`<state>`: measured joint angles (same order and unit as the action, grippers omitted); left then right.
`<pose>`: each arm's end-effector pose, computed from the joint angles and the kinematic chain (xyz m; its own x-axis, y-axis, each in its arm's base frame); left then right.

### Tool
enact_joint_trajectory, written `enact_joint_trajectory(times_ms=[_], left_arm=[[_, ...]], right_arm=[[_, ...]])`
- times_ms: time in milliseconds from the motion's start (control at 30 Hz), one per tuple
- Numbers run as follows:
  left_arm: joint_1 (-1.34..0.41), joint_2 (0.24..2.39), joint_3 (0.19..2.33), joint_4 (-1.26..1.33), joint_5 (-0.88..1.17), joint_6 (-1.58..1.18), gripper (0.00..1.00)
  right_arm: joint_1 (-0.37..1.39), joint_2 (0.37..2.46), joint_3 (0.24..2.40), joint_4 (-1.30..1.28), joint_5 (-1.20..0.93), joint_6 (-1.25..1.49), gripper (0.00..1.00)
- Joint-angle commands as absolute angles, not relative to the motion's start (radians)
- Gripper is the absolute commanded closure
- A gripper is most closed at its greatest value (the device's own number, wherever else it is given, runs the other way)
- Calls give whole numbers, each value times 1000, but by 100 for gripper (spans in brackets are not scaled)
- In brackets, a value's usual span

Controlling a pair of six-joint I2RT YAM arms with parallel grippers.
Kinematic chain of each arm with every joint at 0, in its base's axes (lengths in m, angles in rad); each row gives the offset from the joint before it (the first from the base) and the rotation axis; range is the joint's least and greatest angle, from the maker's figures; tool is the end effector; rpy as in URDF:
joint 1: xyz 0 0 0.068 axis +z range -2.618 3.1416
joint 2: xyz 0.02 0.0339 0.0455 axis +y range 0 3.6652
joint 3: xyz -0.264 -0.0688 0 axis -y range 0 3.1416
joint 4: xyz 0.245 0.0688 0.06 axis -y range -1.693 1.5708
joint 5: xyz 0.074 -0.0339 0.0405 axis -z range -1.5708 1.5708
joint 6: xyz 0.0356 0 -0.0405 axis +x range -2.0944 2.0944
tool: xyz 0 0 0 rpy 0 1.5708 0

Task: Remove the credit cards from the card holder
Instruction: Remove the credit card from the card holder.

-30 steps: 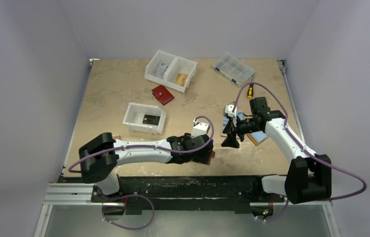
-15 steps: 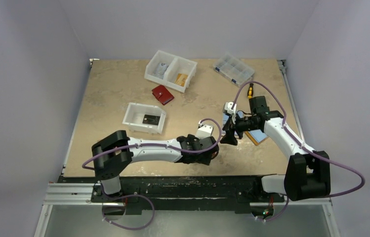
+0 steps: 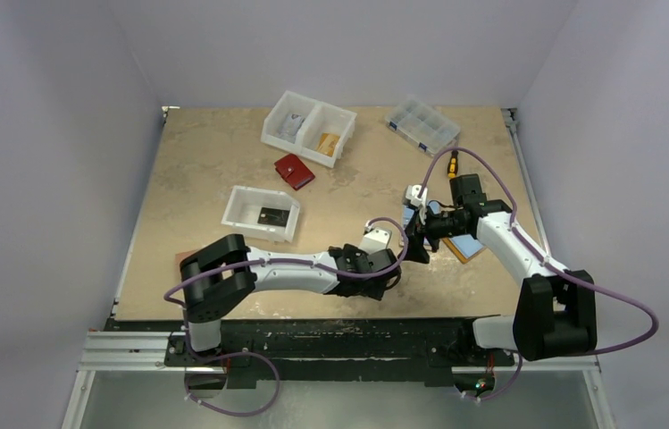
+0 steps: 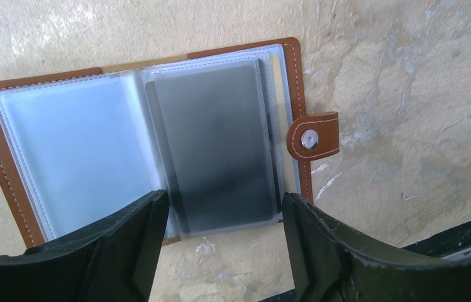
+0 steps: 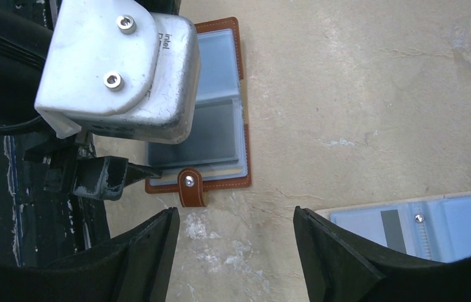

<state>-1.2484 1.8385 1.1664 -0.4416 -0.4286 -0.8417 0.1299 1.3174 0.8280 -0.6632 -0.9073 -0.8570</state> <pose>0.1300 -0.3423 0.1670 -0.7894 0.2223 -0.5721 0.3240 0.9426 -0.0807 0.2316 0.0585 0.2192 -0.2931 -0.5078 -0.8101 -0.9449 0.2832 0.1644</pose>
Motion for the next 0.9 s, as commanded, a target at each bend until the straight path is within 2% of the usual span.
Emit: enact_joint_trajectory(times_ms=[0,167,433,733,867], left_arm=[[-1249,1868,1218,-427,-470,-855,31],[-1249,1851,1190,-415,-470,-879,38],[-1219,1823,1135,-342,-395,-880,61],[-1143,1725,996,-166,-241,-905,75],[-1128,1705,966,-138,-209,-903,77]], right_arm=[[127,1315,852,-660,-933,-872,25],[127,1321,854,-669,-936,-880,25],[127,1344,865,-797,-1015,-1011,25],[135,1362,868,-810,-1023,-1057,26],[167,1388,880,-848,-1012,-1170,27]])
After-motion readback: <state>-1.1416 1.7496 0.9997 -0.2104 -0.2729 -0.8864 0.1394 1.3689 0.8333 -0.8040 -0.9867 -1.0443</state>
